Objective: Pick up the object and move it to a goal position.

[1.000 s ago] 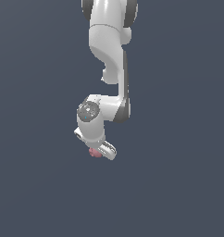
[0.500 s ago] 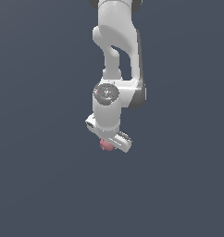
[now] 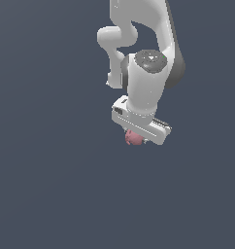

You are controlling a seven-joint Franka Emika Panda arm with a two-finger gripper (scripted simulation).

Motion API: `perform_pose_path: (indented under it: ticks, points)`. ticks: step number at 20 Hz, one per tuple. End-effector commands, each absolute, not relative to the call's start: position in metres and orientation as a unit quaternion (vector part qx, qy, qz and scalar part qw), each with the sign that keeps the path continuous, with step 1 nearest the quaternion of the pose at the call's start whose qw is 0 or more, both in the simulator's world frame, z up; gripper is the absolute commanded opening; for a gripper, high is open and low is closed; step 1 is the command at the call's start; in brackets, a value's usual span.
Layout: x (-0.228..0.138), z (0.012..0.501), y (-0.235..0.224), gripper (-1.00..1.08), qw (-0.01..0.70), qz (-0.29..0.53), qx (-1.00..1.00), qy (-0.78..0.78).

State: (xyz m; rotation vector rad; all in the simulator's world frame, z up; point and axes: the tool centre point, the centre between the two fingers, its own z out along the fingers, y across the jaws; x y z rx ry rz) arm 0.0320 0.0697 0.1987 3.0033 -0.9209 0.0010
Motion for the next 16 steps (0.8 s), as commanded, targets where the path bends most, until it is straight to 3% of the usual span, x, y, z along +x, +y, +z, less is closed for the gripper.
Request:
perform_pose_path:
  ticks: [1, 8, 16]
  points:
    - [0.028, 0.22, 0.09, -1.0, 0.001, 0.0, 0.956, -0.294]
    - [0.024, 0.263, 0.131, -1.0, 0.001, 0.0, 0.956, -0.294]
    - [0.024, 0.277, 0.144, -1.0, 0.0, 0.0, 0.956, -0.293]
